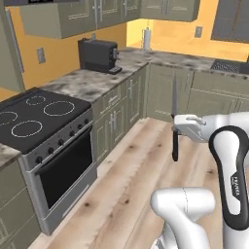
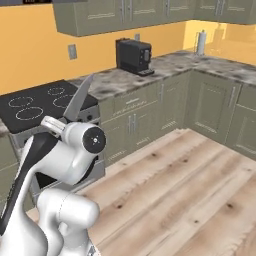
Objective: Move the cutting board and knife to the sink. Then move spray from the cabinet to the counter.
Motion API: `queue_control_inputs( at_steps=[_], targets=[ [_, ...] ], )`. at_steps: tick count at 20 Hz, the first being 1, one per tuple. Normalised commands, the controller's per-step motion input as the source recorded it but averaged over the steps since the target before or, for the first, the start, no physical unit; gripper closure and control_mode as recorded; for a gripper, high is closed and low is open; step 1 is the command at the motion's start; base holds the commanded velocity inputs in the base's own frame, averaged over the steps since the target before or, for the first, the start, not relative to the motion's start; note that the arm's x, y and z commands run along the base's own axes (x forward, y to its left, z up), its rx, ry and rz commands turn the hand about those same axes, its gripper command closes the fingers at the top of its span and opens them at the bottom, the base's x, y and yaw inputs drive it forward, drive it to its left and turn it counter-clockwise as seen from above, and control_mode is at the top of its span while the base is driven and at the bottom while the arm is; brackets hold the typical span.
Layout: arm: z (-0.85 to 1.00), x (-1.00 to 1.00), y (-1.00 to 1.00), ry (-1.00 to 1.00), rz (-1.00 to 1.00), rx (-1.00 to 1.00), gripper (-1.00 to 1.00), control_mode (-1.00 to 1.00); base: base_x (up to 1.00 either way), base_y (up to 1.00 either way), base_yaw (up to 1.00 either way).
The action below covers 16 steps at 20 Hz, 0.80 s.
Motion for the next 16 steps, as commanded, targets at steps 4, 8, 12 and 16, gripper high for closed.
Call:
queue_control_inputs(
  at_steps=[4,8,12,16],
  targets=[
    [0.00,0.00,0.00,0.00,0.00,0.00,1.00,1.00,0.66,-0.36,-0.01],
    [0.00,0.00,0.00,0.00,0.00,0.00,1.00,1.00,0.70,-0.37,0.00],
    [0.00,0.00,0.00,0.00,0.00,0.00,1.00,1.00,0.70,-0.38,0.00],
    [0.00,0.00,0.00,0.00,0.00,0.00,1.00,1.00,0.60,-0.36,-0.02]
  ],
)
